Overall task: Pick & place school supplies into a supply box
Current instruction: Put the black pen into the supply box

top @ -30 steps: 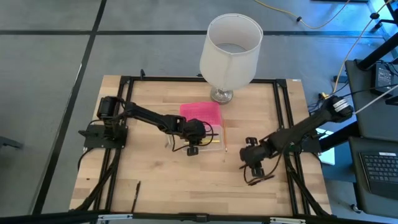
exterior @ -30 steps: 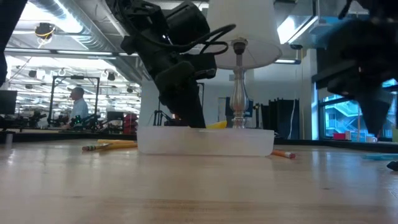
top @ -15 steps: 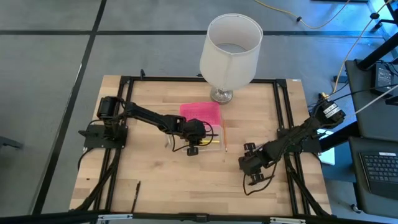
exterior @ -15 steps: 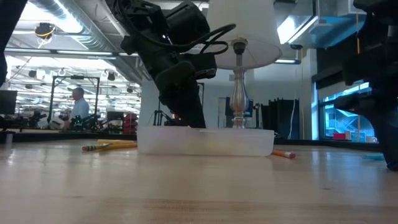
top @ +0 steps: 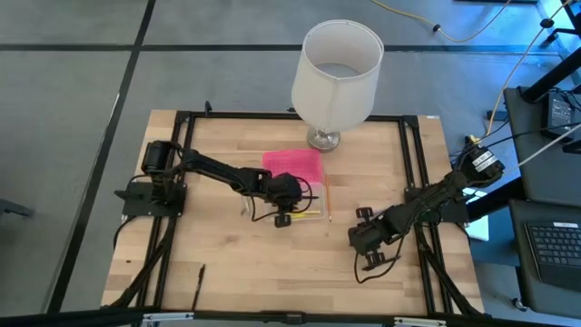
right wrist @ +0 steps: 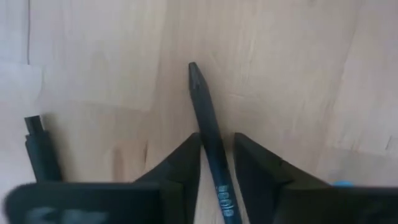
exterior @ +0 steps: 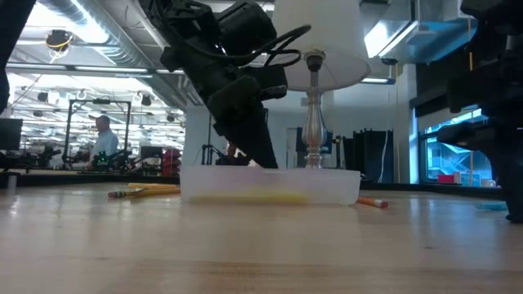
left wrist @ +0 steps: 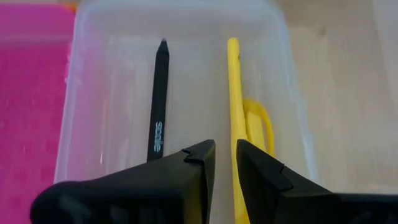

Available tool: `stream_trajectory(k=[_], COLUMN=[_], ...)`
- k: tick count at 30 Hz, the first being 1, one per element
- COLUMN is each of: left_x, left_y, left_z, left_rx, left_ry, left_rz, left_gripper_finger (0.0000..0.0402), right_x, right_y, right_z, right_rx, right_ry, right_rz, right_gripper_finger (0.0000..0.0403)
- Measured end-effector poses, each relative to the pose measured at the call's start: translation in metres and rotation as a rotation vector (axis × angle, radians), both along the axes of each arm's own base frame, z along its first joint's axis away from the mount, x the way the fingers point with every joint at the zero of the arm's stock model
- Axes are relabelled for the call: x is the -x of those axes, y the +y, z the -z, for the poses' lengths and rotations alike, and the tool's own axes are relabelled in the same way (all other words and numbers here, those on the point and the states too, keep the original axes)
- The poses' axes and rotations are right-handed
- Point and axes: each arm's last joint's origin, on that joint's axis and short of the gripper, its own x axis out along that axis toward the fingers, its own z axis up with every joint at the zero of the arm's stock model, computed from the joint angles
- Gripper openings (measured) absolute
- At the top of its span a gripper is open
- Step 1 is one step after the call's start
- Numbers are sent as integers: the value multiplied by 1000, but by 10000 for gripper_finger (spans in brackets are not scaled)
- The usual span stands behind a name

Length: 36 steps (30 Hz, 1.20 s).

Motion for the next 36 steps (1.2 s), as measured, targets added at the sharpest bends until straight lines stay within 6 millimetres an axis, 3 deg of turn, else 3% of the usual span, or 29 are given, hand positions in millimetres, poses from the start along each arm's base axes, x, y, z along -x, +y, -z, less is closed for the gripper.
stream_trajectory(k=[6, 13, 19, 23, 29, 36], left_x=[-8, -12, 12, 34, 65, 87], left_y=[-4, -15, -20, -24, -34, -52], left_z=[-26, -85, -131, -151, -170, -172], left_rx=[-15, -93, -146, -102, -57, 8], left_ry=[-86, -251, -268, -251, -193, -92], left_rz=[29, 136, 201, 175, 177, 120], left_gripper_finger=[59, 59, 59, 59, 59, 74], right_x=[0, -1, -8, -13, -38, -82], right_y=[0, 1, 6, 8, 3, -31], right_z=[0, -3, -22, -40, -76, -115], right_rx=[1, -13, -49, -49, 6, 19], right_ry=[0, -2, -27, -55, -191, -438], right_rz=[-2, 32, 31, 24, -8, -30], right_gripper_finger=[32, 32, 35, 34, 38, 39])
